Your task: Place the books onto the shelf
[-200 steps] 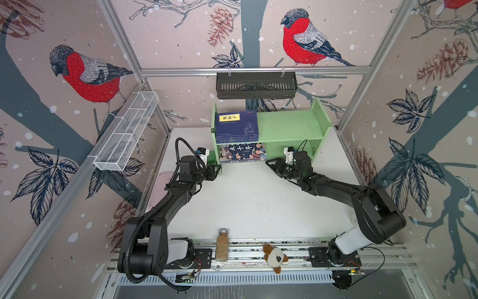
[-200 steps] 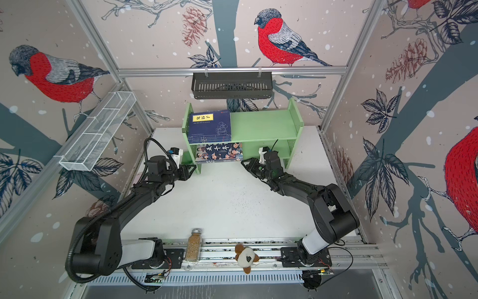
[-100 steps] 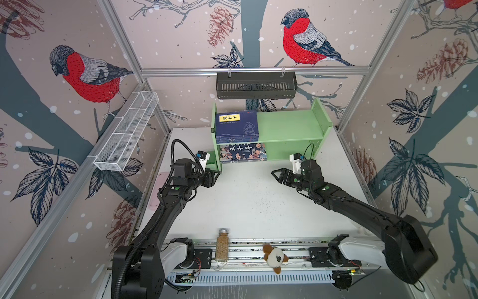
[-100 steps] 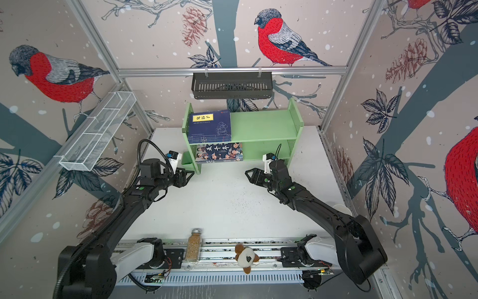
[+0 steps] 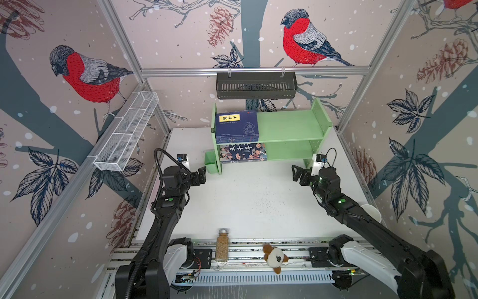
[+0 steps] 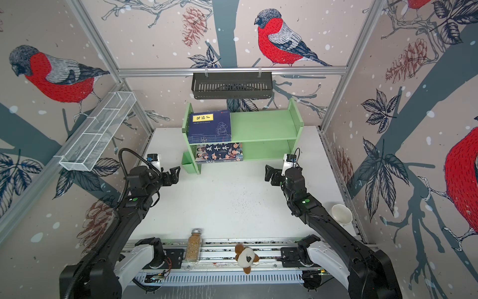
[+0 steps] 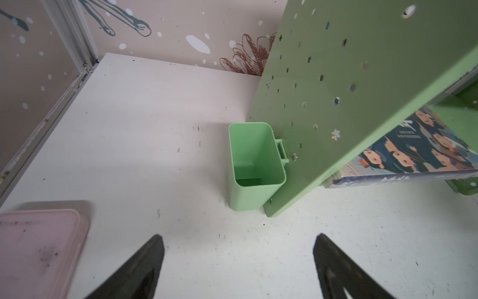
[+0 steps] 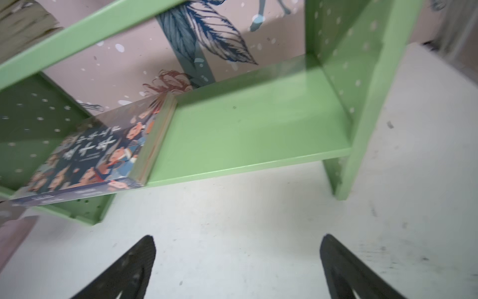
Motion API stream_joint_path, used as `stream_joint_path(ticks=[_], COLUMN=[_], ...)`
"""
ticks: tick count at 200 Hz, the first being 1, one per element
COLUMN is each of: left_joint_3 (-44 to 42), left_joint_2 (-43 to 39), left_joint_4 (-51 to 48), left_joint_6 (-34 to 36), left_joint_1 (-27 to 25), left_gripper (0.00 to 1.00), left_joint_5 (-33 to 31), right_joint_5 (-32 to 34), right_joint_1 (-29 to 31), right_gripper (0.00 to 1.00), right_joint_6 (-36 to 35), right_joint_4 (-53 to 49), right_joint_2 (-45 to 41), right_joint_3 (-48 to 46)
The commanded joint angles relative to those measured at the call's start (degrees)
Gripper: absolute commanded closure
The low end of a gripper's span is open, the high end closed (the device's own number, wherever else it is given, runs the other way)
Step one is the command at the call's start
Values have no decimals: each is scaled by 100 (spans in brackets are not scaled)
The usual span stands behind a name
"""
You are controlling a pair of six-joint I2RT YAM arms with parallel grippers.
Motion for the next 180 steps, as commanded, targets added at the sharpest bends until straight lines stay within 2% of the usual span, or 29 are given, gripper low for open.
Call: stream_joint_path(ticks=[1,34,56,84,114,132,180], left_joint_3=[-327,-966,-1558,-1903,-2239,-2352,-2676], left_joint_2=[25,200,495,909,1178,1256,1579], left_joint_4=[1186,2284,3632,4579,5477,5817,7012], left_joint_6=[-320,155,183,11,73,93,160], left_joint_1=[107,173,266,294,296,311,311], left_gripper=[3,3,3,3,3,2,2], left_joint_5=[-350,-260,-240,-161,-222,-243,-276], right_joint_5=[990,1057,1019,449,74,-106,-95], right_joint_1=[-315,-1211,-1781,-2259,-2340,-2329,-2360], right_gripper=[0,0,0,0,0,0,0], right_joint_6=[-722,-1024,-1154,-1189,-1161,-1460,-1572], right_joint_4=[1163,2121,2852,4141,5618,5508,6720], right_joint_2=[-108,-22,211,636,1412,1546,2012], right_joint_3=[-327,-883,-1310,-1935,-2324,-2153,-2525])
